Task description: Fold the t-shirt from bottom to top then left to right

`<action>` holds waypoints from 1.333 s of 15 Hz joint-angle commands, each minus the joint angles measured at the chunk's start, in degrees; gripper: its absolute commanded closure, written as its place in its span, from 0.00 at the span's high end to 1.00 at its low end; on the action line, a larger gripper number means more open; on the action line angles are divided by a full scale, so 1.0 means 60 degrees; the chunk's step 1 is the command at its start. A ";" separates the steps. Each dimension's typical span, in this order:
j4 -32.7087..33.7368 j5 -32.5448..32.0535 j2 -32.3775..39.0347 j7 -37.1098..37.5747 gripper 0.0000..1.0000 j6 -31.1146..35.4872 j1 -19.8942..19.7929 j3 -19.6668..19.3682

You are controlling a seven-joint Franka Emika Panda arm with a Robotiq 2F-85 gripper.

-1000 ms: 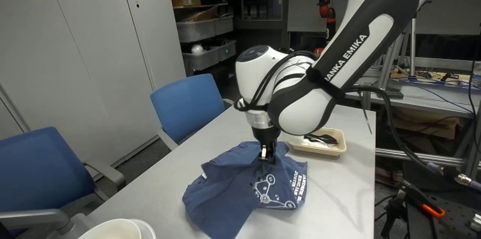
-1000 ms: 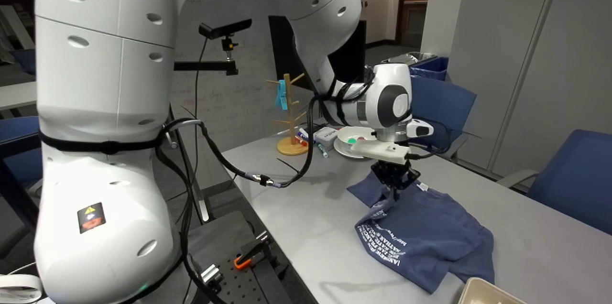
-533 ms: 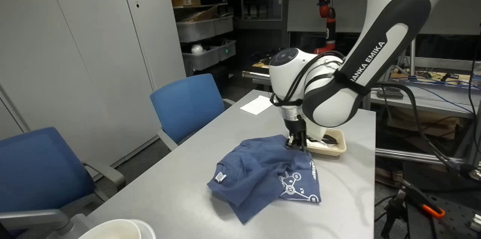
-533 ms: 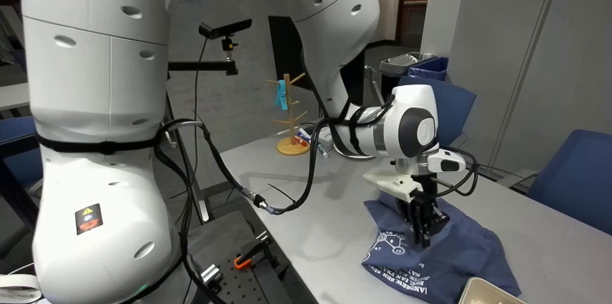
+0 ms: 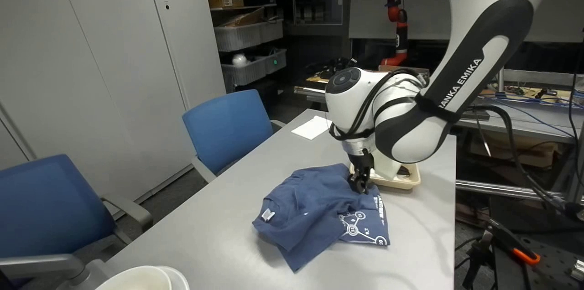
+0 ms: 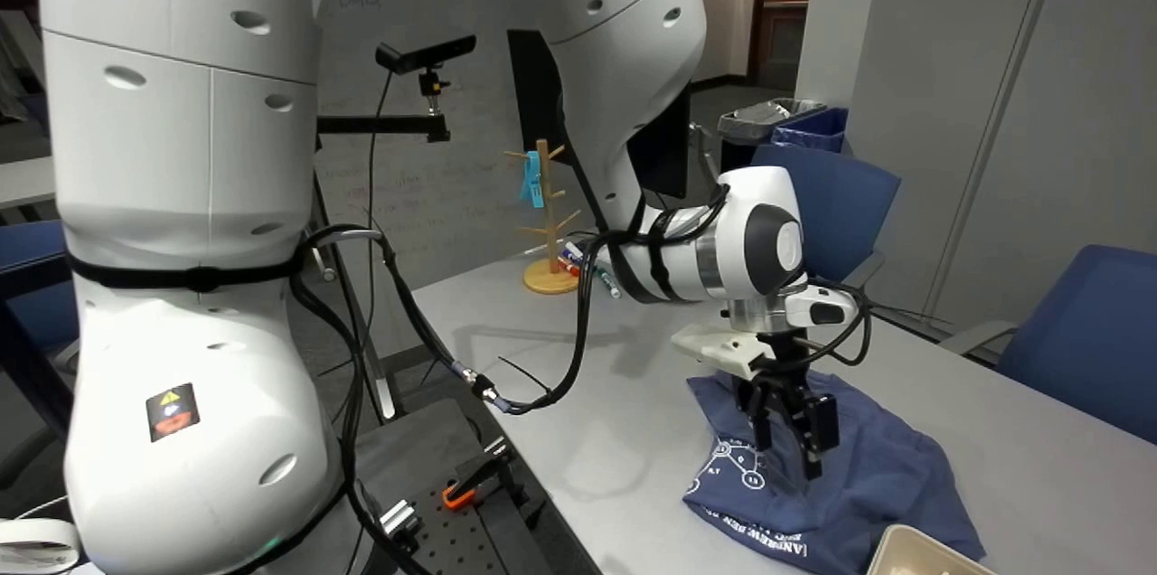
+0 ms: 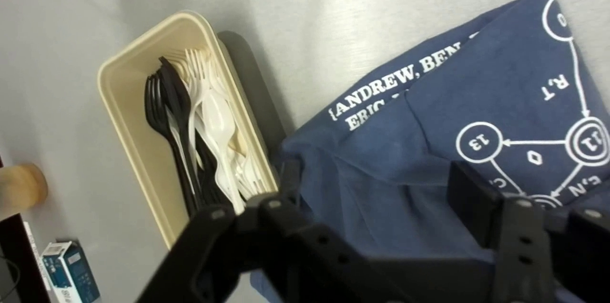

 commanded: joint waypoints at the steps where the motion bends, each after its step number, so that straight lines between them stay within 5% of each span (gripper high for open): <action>1: 0.0062 0.0491 -0.0245 -0.0905 1.00 0.0060 -0.0101 0.0674; 10: 0.1045 0.1334 0.1191 -0.2582 1.00 0.0164 0.0420 0.2055; 20: 0.2604 -0.0976 0.3282 -0.2733 0.98 0.0120 0.2125 0.1235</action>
